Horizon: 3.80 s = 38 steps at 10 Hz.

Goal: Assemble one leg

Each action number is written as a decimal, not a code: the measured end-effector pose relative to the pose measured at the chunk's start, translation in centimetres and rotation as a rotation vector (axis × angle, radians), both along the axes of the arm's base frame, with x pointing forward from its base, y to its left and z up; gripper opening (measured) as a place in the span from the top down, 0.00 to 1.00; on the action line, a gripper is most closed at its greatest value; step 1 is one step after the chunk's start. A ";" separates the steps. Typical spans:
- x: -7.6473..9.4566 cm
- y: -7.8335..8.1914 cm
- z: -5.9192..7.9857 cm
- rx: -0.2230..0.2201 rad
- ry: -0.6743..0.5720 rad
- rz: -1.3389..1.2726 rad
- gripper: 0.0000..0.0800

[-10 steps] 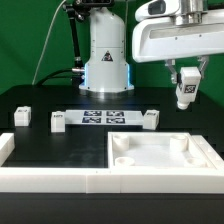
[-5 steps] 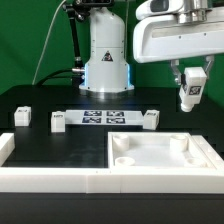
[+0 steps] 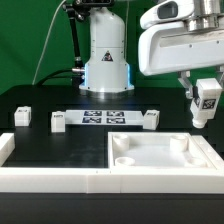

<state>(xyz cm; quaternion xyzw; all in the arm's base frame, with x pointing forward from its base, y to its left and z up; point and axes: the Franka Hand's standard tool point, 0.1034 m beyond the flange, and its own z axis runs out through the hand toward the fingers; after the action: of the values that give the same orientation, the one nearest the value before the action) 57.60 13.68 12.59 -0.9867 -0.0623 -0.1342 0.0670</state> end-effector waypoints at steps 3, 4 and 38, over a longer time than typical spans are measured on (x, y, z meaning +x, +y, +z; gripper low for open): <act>0.5 -0.3 0.2 0.007 -0.117 -0.017 0.64; 0.3 -0.6 -0.3 0.004 -0.161 -0.014 0.64; 3.5 -2.0 -5.6 -0.015 -0.313 -0.021 0.19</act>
Offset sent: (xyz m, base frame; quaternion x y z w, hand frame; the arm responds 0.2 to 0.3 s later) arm 0.0072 -0.0083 -0.0042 0.0125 0.1670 -0.0235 0.9856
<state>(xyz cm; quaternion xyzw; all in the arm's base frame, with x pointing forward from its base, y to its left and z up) 61.14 11.66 7.04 -0.9548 -0.0627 -0.2866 0.0476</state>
